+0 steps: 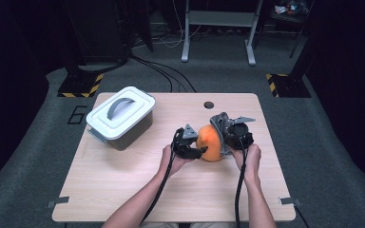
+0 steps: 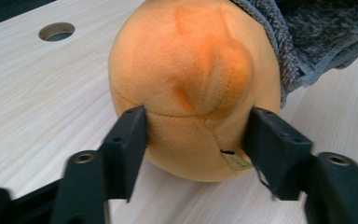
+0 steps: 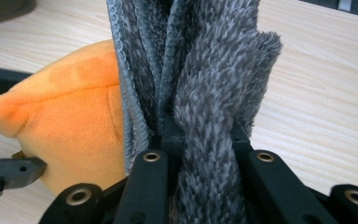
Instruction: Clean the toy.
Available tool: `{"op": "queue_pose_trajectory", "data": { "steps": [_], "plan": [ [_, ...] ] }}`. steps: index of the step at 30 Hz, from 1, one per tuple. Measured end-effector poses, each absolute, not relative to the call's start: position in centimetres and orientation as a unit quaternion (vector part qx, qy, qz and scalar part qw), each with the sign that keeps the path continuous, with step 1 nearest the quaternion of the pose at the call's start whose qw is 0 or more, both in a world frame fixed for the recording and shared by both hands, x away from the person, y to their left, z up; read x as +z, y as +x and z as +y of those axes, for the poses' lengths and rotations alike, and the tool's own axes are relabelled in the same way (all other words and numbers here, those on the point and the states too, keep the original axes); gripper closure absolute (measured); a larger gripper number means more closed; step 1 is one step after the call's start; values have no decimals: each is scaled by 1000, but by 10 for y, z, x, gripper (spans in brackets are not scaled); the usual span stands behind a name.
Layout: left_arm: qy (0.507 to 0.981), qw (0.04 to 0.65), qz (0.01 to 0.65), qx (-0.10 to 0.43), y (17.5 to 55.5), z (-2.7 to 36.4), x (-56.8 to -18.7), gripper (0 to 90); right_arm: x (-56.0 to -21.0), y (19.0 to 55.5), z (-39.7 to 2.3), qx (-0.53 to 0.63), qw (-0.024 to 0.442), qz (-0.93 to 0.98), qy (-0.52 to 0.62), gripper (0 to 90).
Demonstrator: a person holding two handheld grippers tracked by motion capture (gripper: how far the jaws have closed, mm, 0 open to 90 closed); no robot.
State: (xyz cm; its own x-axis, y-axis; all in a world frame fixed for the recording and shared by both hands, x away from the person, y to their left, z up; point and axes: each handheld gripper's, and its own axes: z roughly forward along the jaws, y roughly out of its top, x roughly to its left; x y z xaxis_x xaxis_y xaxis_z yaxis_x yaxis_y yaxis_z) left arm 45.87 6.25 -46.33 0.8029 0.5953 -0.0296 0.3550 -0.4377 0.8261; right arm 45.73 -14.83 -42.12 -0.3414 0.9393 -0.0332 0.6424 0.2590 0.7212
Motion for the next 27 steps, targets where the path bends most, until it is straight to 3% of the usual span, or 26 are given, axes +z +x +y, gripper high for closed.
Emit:
{"op": "queue_pose_trajectory", "data": {
  "steps": [4, 7, 12, 17, 27],
  "plan": [
    [843, 445, 268, 142, 455, 58, -462, 653, -418, 455, -151, 317, 235, 756, 523, 762],
    [845, 443, 253, 162, 451, 58, -458, 716, -409, 449, -157, 336, 229, 753, 517, 762],
    [851, 426, 220, 213, 442, 55, -446, 734, -383, 438, -160, 378, 209, 754, 494, 761],
    [863, 410, 189, 226, 436, 53, -443, 732, -364, 435, -142, 385, 198, 773, 464, 760],
    [866, 410, 177, 224, 432, 54, -450, 725, -380, 446, -116, 329, 205, 802, 454, 753]
  ]
}}
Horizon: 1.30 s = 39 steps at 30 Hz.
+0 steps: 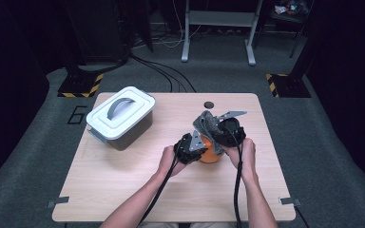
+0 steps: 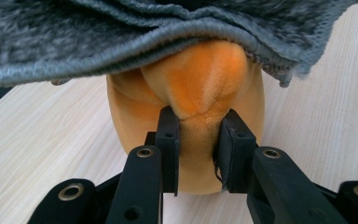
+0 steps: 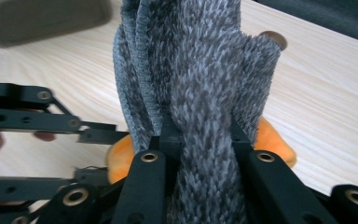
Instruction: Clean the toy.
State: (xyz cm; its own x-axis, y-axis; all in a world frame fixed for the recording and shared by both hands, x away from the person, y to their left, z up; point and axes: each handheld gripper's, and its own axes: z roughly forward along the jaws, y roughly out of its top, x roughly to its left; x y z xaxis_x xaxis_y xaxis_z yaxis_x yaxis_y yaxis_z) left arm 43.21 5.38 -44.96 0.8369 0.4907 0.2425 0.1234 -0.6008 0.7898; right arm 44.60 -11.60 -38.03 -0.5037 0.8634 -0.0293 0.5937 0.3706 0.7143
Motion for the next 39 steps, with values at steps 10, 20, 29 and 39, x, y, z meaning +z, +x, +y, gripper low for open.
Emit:
{"op": "queue_pose_trajectory", "data": {
  "steps": [10, 20, 29, 39],
  "plan": [
    [863, 419, 180, 220, 430, 54, -452, 724, -386, 454, -129, 298, 245, 788, 480, 753],
    [861, 423, 181, 217, 430, 56, -454, 723, -394, 469, -148, 271, 271, 768, 513, 752],
    [860, 422, 185, 218, 432, 58, -454, 717, -380, 454, -150, 314, 263, 760, 505, 752],
    [857, 426, 192, 216, 433, 56, -454, 711, -372, 439, -115, 374, 177, 803, 429, 750]
  ]
}}
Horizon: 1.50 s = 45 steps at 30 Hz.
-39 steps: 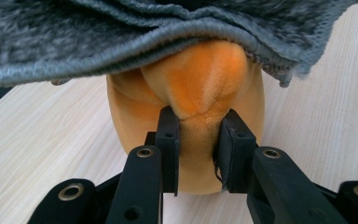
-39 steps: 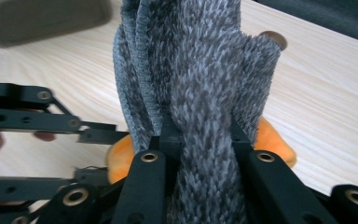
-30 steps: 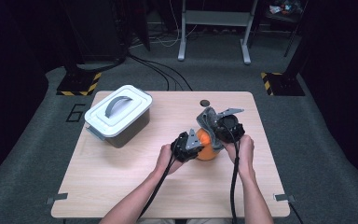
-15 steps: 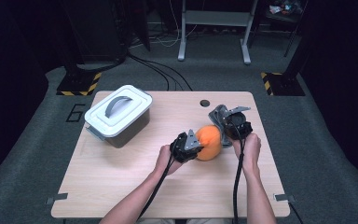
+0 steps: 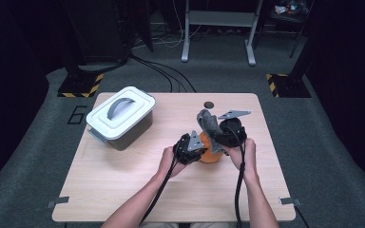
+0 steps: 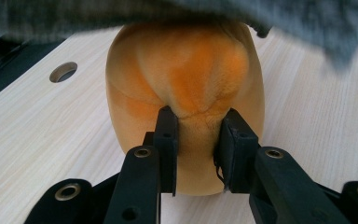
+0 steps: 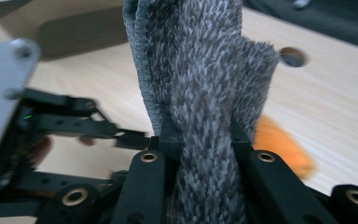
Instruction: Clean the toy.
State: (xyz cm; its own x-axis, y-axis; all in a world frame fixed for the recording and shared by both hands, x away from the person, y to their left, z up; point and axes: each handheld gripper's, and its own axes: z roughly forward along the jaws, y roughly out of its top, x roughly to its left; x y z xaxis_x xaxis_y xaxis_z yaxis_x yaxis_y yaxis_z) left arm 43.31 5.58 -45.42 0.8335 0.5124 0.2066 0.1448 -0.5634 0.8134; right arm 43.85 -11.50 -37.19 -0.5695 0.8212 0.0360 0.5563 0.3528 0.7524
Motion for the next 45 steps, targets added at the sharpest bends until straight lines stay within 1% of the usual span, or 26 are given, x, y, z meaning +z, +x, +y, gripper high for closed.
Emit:
{"op": "queue_pose_trajectory", "data": {
  "steps": [2, 5, 10, 15, 16, 18, 20, 24, 29, 35, 42, 43, 45],
  "plan": [
    [859, 423, 191, 217, 433, 56, -454, 711, -378, 441, -108, 368, 165, 813, 421, 749],
    [858, 425, 195, 211, 433, 56, -455, 711, -382, 443, -107, 359, 169, 814, 423, 750],
    [860, 422, 187, 218, 433, 55, -455, 712, -381, 446, -112, 332, 209, 809, 438, 750],
    [859, 425, 188, 215, 432, 55, -455, 712, -382, 452, -123, 320, 229, 795, 462, 750],
    [860, 424, 187, 213, 433, 55, -455, 712, -383, 454, -127, 323, 230, 791, 465, 750],
    [861, 424, 184, 212, 433, 56, -455, 713, -385, 459, -137, 309, 248, 780, 484, 751],
    [861, 423, 184, 212, 432, 57, -455, 713, -387, 464, -145, 305, 257, 771, 497, 751],
    [861, 424, 183, 213, 433, 57, -455, 713, -391, 468, -156, 314, 243, 764, 509, 751],
    [859, 426, 189, 212, 433, 58, -455, 713, -389, 463, -165, 323, 258, 748, 519, 750],
    [858, 428, 192, 209, 434, 59, -456, 713, -387, 454, -187, 326, 280, 733, 528, 747],
    [856, 432, 195, 208, 434, 59, -457, 712, -401, 450, -207, 312, 276, 722, 553, 738],
    [856, 432, 192, 209, 435, 60, -457, 712, -410, 450, -214, 308, 272, 716, 564, 735],
    [855, 434, 193, 210, 435, 60, -457, 713, -411, 449, -216, 308, 269, 717, 565, 734]
  ]
}}
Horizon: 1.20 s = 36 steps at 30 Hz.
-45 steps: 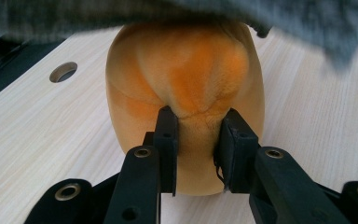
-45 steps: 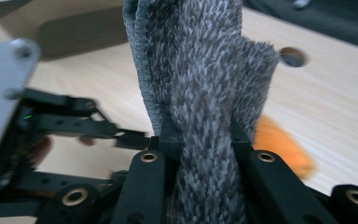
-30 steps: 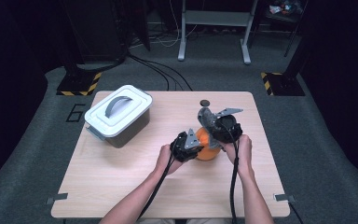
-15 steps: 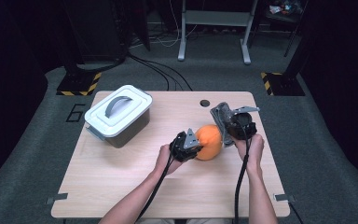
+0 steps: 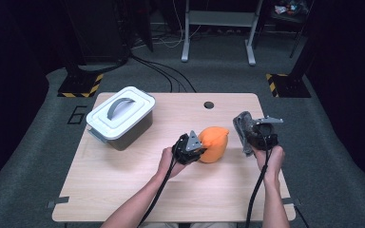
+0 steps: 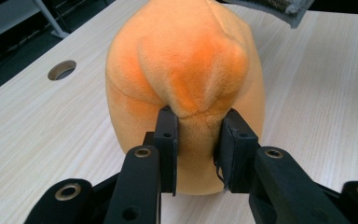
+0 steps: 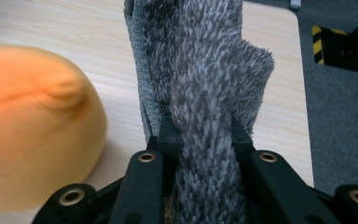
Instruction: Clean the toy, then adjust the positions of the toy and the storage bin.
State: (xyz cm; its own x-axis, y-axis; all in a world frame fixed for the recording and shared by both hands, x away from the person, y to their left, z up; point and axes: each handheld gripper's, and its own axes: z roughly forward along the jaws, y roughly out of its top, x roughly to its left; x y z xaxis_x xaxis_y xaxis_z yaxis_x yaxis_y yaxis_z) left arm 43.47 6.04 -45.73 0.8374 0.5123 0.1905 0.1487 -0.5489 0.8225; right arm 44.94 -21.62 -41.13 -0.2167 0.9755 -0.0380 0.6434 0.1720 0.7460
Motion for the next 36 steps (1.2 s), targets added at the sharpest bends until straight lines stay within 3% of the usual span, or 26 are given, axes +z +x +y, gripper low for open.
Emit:
{"op": "queue_pose_trajectory", "data": {
  "steps": [10, 13, 17, 21, 23, 30, 36],
  "plan": [
    [853, 437, 197, 205, 435, 63, -458, 713, -442, 454, -234, 260, 264, 712, 596, 696],
    [854, 436, 197, 205, 436, 63, -458, 713, -452, 458, -239, 248, 256, 713, 604, 611],
    [853, 435, 198, 208, 436, 63, -458, 713, -464, 460, -243, 241, 246, 713, 610, 416],
    [852, 438, 202, 205, 436, 63, -459, 713, -467, 454, -247, 253, 241, 711, 610, 297],
    [851, 440, 204, 203, 436, 64, -459, 713, -466, 448, -248, 261, 250, 708, 607, 191],
    [850, 440, 204, 203, 436, 65, -460, 715, -465, 420, -251, 286, 261, 717, 580, 132],
    [850, 441, 206, 201, 436, 66, -460, 714, -478, 394, -253, 286, 263, 717, 579, 12]
  ]
}}
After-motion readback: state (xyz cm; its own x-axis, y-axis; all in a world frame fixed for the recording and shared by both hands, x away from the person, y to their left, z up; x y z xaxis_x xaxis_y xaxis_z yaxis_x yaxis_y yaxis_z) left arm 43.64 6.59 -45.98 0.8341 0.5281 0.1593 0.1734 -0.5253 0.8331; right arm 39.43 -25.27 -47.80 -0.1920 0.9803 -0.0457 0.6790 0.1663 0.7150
